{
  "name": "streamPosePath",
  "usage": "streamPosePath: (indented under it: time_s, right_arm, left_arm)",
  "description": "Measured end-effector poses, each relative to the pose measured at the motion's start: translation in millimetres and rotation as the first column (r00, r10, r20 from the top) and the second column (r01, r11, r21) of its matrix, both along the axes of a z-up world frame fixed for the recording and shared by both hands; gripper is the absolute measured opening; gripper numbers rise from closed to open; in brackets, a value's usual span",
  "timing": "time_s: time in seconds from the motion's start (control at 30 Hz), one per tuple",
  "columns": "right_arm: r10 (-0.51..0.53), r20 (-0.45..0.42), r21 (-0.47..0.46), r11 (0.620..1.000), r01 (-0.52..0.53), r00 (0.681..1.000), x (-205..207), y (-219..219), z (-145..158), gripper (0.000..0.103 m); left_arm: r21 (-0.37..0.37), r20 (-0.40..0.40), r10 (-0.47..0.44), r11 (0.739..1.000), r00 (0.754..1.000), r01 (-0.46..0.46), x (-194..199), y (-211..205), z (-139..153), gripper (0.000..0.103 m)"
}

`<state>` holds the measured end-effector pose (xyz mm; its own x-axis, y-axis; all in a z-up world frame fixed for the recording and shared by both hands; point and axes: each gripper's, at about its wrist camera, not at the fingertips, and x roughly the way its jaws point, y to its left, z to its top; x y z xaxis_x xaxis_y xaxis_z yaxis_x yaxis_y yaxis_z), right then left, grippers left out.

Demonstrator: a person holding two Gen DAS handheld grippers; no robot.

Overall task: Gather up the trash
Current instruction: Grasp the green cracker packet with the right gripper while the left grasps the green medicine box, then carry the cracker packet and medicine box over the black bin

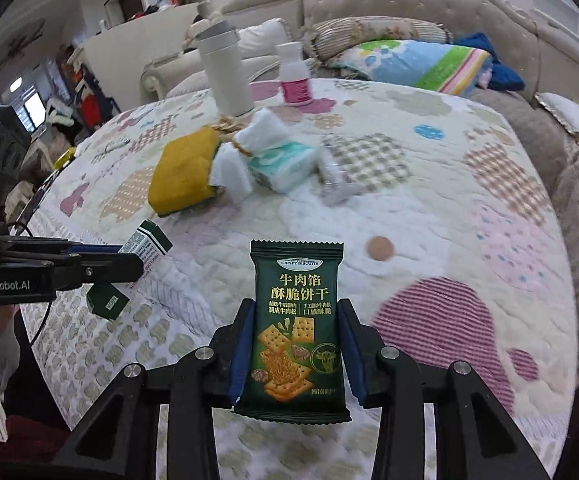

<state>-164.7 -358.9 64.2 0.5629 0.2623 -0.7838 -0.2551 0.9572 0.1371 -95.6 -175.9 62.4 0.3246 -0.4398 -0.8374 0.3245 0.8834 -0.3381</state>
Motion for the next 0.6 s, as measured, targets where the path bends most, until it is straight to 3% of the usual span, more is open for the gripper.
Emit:
streamPosePath:
  time_s: [0.6]
  right_arm:
    - [-0.192, 0.057, 0.014, 0.981, 0.192, 0.980, -37.0, -98.5, 24.7, 0.039]
  left_arm:
    - [0.045, 0.095, -0.169, 0.985, 0.981, 0.165, -10.4, -122.5, 25.4, 0.022]
